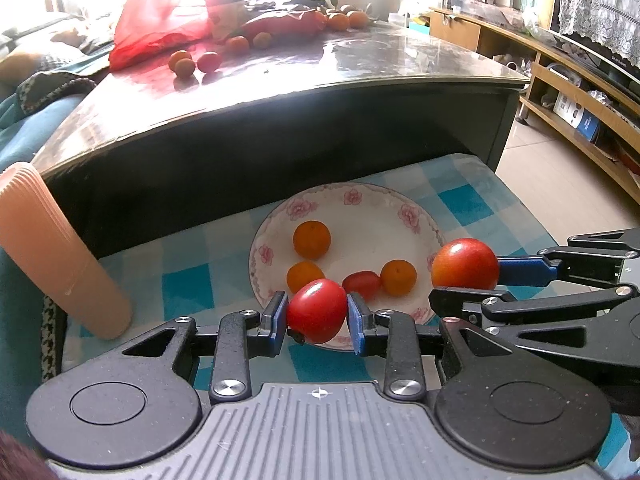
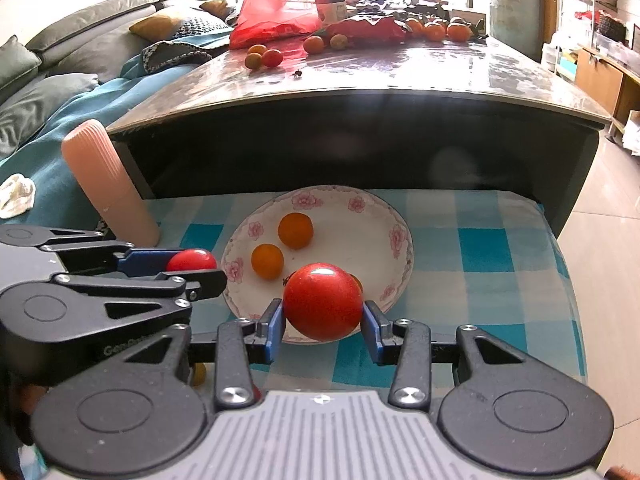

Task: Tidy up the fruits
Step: 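Carry both tomatoes over the white plate and lower them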

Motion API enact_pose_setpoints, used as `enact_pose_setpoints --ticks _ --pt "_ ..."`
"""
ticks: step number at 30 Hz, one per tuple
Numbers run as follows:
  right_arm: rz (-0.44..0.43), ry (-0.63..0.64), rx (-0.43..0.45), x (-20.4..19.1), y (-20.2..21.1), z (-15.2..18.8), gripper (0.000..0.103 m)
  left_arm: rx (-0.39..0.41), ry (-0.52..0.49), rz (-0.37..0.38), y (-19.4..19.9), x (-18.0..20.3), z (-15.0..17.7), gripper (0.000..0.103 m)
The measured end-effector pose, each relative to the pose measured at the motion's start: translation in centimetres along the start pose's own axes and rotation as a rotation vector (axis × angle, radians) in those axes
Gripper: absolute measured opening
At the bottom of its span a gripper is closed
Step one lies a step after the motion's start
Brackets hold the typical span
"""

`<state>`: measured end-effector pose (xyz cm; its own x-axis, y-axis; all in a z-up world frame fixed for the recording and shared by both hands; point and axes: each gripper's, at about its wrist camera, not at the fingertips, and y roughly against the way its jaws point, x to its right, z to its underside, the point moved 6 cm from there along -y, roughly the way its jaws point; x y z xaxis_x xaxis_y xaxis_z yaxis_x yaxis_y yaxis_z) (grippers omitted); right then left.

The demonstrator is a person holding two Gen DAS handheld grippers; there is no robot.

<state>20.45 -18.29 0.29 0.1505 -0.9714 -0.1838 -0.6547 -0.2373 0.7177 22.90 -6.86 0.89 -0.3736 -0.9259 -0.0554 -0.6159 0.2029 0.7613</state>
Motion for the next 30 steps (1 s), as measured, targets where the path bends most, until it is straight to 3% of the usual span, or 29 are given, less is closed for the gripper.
enact_pose_setpoints --ticks 30 --pt "0.032 0.009 -0.01 2.0 -2.7 -2.8 0.055 -0.035 0.034 0.009 -3.7 -0.1 -1.7 0.04"
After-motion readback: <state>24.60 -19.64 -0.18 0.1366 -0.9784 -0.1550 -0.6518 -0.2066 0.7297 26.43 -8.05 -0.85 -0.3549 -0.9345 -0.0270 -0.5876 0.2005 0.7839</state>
